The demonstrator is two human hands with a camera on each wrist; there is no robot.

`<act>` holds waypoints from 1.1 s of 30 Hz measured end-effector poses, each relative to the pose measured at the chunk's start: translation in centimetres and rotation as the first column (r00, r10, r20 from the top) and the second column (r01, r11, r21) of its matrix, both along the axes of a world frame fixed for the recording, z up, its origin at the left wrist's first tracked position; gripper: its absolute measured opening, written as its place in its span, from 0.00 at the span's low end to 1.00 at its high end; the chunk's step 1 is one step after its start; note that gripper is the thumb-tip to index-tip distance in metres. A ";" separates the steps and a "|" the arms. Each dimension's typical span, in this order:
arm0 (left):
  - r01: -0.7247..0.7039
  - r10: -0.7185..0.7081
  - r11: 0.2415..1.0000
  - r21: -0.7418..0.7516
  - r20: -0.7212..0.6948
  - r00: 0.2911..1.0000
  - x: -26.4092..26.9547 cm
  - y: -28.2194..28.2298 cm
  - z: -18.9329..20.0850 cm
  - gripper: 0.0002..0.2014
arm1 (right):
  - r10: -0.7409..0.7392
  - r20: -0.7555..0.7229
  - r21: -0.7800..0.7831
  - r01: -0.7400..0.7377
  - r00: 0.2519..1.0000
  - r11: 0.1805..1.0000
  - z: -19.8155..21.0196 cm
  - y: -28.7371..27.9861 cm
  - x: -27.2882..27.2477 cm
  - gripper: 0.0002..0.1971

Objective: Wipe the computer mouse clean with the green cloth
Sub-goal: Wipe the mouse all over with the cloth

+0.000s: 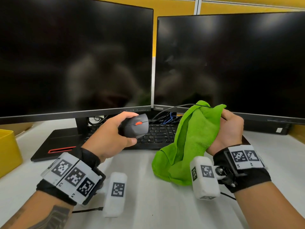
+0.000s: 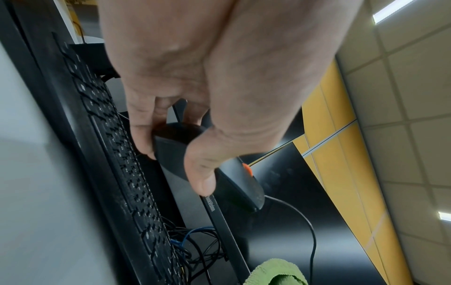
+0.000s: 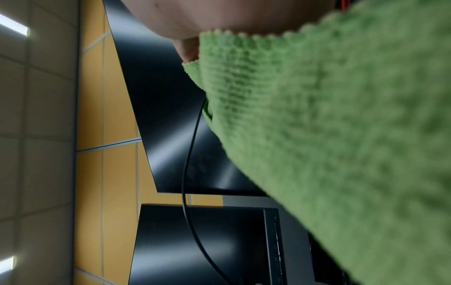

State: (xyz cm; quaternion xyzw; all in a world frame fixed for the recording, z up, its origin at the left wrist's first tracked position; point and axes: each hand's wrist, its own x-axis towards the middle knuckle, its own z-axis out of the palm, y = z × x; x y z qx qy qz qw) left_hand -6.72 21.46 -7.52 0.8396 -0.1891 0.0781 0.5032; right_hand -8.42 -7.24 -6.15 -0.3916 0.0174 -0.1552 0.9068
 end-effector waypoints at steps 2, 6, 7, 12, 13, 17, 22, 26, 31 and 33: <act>0.013 -0.013 1.000 -0.003 0.007 1.000 0.0 0.0 0.0 0.33 | 0.013 -0.007 -0.020 -0.013 1.000 1.000 -0.4 -0.2 0.1 0.16; 0.057 -0.057 0.998 0.010 0.018 0.998 -0.2 0.1 0.3 0.34 | -0.036 -0.091 0.047 0.041 0.995 0.998 -0.4 -0.4 0.2 0.17; 0.072 -0.072 0.997 0.013 0.021 0.997 -0.3 0.0 0.4 0.34 | -0.040 -0.096 0.060 0.046 0.995 0.997 -0.5 -0.5 0.3 0.17; 0.146 -0.147 0.989 0.016 0.016 0.989 -0.9 -0.3 0.8 0.34 | -0.029 -0.143 0.123 0.047 0.989 0.991 -0.5 -0.7 0.2 0.20; 0.162 -0.162 0.987 0.010 0.010 0.987 -1.0 -0.3 0.9 0.34 | -0.012 -0.152 0.125 0.031 0.988 0.992 -0.4 -0.6 0.2 0.23; 0.191 -0.192 0.981 -0.021 -0.033 0.981 -1.2 -0.7 0.9 0.34 | 0.089 -0.070 0.113 -0.081 0.994 0.990 0.0 0.1 -0.3 0.26; 0.138 -0.142 0.988 -0.073 -0.056 0.988 -1.1 -1.2 0.7 0.34 | 0.278 0.036 -0.015 -0.278 0.960 0.961 0.4 2.2 -0.9 0.22; 0.157 -0.166 0.981 -0.116 -0.069 0.984 -1.4 -1.8 0.8 0.32 | 0.387 -0.032 -0.155 -0.387 0.921 0.909 0.0 4.2 -1.0 0.27; 0.136 -0.155 0.976 -0.168 -0.104 0.982 -1.4 -2.3 0.5 0.32 | 0.408 -0.079 -0.261 -0.414 0.910 0.872 -0.3 5.4 -1.0 0.27; 0.128 -0.159 0.968 -0.214 -0.133 0.978 -1.5 -2.5 0.6 0.29 | 0.405 -0.085 -0.323 -0.410 0.910 0.853 -0.4 5.4 -1.0 0.25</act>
